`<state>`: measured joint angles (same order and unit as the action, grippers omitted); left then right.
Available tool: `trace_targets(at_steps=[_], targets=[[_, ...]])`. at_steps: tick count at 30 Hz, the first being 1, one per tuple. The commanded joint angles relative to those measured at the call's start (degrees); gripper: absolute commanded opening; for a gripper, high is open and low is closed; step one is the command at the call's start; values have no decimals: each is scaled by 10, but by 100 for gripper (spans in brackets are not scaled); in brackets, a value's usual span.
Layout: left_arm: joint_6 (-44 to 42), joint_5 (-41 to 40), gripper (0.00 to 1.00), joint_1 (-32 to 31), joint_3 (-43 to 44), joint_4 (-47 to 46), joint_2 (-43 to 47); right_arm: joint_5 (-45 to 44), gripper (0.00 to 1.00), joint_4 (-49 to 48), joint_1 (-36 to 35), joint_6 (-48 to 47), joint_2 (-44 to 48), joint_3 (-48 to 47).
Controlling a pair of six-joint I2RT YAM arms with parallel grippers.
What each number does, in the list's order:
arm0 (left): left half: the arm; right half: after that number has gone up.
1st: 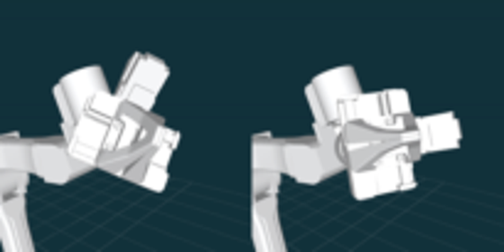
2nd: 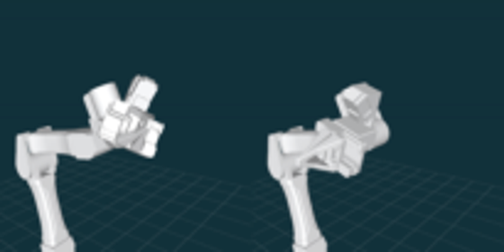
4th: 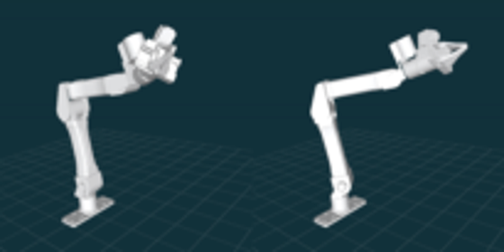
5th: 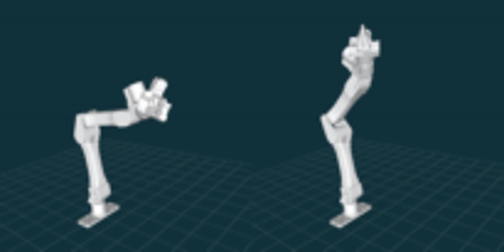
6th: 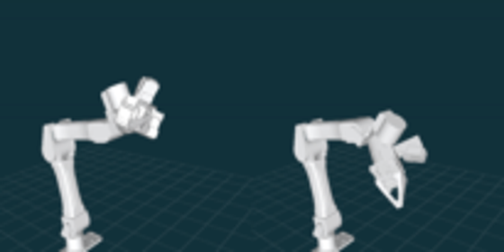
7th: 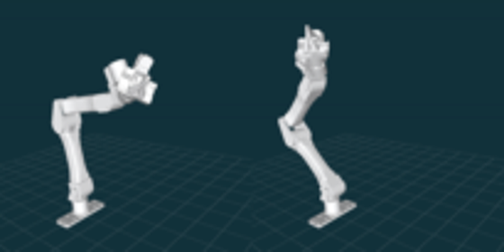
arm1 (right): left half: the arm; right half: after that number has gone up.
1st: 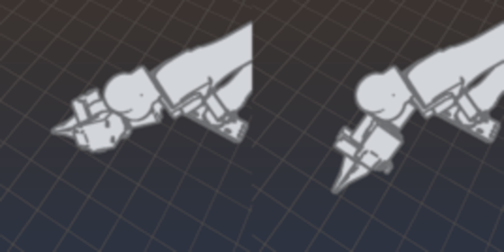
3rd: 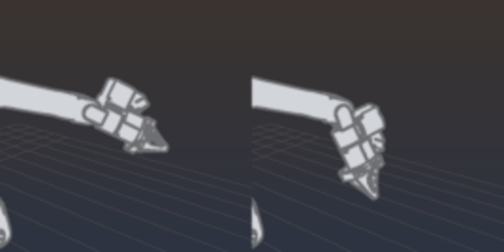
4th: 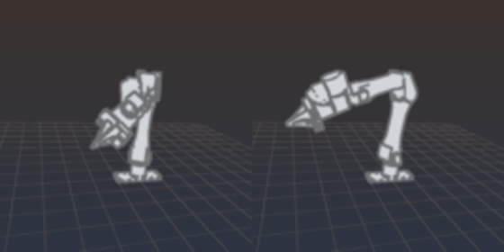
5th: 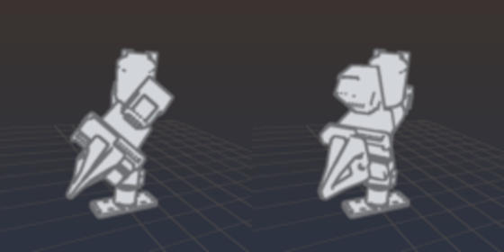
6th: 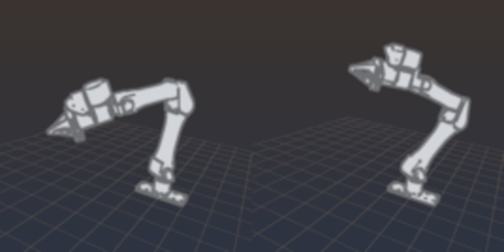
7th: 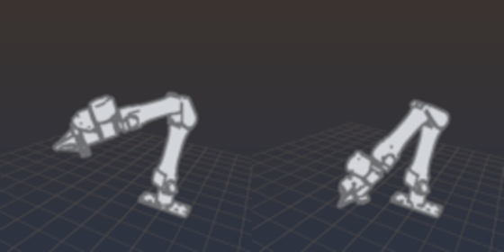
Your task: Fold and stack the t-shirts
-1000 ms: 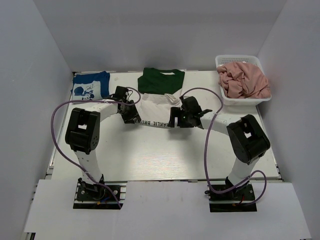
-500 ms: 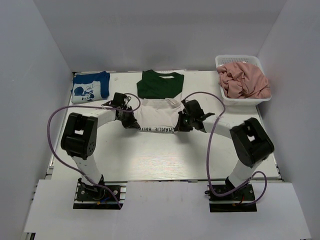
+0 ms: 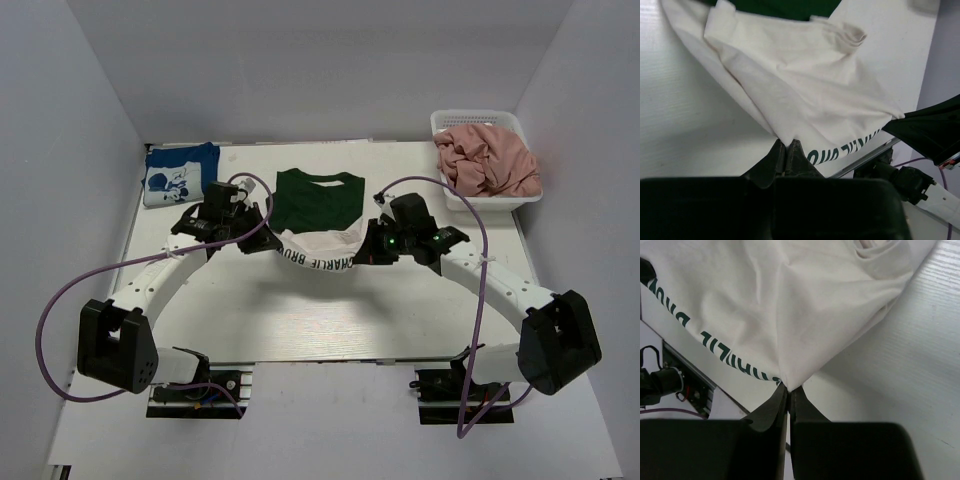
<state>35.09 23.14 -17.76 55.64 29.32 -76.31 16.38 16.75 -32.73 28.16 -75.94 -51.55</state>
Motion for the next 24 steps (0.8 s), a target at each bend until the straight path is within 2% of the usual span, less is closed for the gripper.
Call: trace_targets(at_steps=[1, 6, 8, 15, 19, 24], targets=[[8, -14, 0, -1, 53, 15, 20, 28, 0, 41, 9, -13, 9, -72], [30, -65, 0, 9, 123, 10, -1, 30, 0, 55, 33, -14, -39, -132], [37, -123, 0, 9, 170, 27, -22, 41, 0, 54, 54, -13, -62, -165], [30, -190, 0, 19, 337, 65, -177, 48, 0, 57, 105, -14, -182, -280], [24, -195, 0, 31, 445, 79, -283, 74, 0, 58, 125, -12, -284, -360], [19, -189, 0, 48, 573, 86, -445, 72, 0, 4, 162, 2, -365, -414]])
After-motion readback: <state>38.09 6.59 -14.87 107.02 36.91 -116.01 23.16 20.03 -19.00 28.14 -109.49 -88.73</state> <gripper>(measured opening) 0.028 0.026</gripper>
